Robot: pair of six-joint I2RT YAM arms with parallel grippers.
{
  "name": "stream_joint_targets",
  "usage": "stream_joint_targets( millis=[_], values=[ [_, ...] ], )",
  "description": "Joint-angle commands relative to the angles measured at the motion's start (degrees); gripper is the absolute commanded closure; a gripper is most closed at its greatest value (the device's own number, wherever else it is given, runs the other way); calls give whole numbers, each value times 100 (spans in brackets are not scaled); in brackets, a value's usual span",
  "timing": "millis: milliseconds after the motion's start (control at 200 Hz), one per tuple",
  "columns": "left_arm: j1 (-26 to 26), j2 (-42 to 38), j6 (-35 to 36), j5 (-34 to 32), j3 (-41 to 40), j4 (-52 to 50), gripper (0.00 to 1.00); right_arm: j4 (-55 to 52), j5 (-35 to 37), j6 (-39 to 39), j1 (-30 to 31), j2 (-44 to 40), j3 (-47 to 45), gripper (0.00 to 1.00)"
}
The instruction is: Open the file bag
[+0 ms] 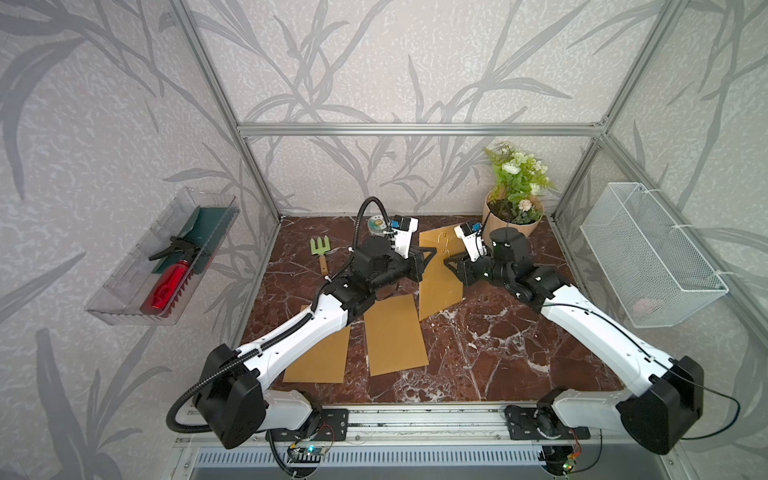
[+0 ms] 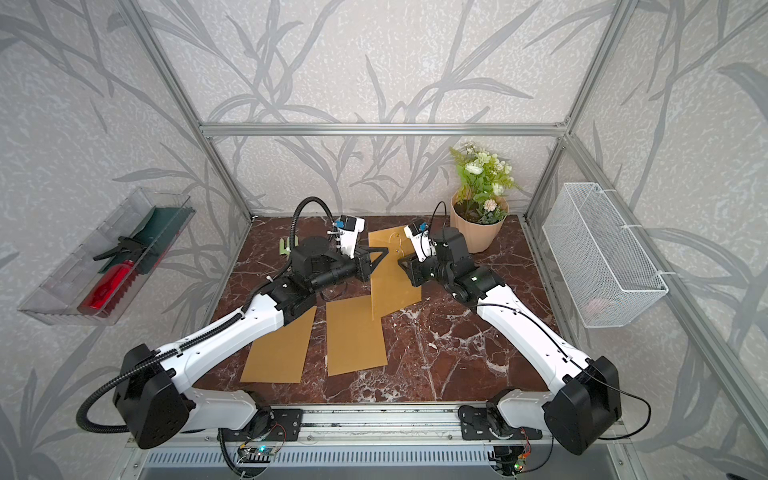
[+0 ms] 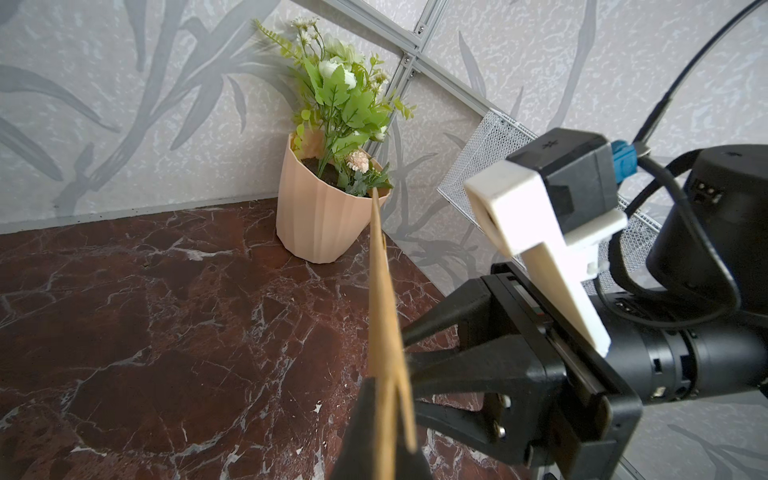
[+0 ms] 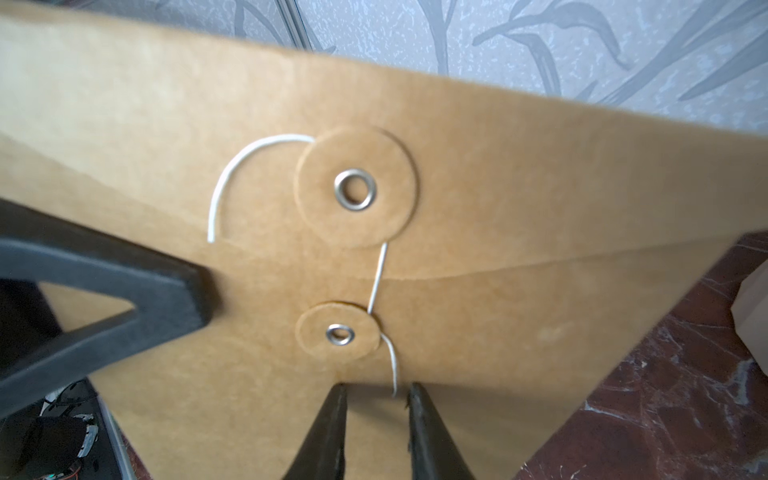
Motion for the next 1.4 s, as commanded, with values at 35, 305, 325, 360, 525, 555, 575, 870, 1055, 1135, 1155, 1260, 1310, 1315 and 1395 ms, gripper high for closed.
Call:
stream_joint_targets(
  millis=[35, 305, 325, 360, 525, 555, 575, 870, 1055, 1135, 1155, 1260, 1310, 1315, 1395],
  values=[
    [-34, -185, -130, 358, -61, 425, 100, 176, 46, -34, 26, 36, 183, 75],
    [-22, -198, -149, 451, -70, 485, 100, 192, 63, -53, 27, 32, 194, 80],
    [-25, -198, -149, 451, -69, 486, 100, 187, 63, -64, 24, 31, 199, 80],
    [-27, -208, -149, 460, -70, 487, 100, 185, 61, -66, 25, 35, 203, 80],
    [-28, -231, -149, 491, -79, 511, 100, 172, 80, -89, 24, 31, 203, 82],
    [-25, -223, -149, 495, -79, 508, 100, 171, 85, -93, 26, 29, 203, 82],
    [-28, -230, -149, 495, -87, 514, 100, 175, 87, -95, 26, 24, 203, 83],
    [-21, -274, -149, 557, -97, 537, 100, 162, 125, -113, 28, 32, 202, 91],
    [-30, -292, -133, 526, -103, 515, 100, 154, 158, -116, 26, 18, 203, 96],
    [-26, -296, -131, 498, -123, 517, 100, 150, 201, -122, 25, 5, 212, 98],
    [-30, -306, -131, 491, -123, 513, 100, 138, 216, -116, 24, -6, 212, 98],
    [-25, -318, -122, 462, -140, 505, 100, 145, 287, -108, 21, -37, 211, 100],
    [-25, -318, -122, 453, -149, 495, 100, 146, 308, -107, 28, -55, 212, 100],
    [-27, -318, -122, 452, -149, 495, 100, 148, 313, -106, 23, -60, 212, 100],
    [-28, -317, -122, 451, -171, 506, 100, 149, 340, -91, 27, -74, 225, 100]
  ],
)
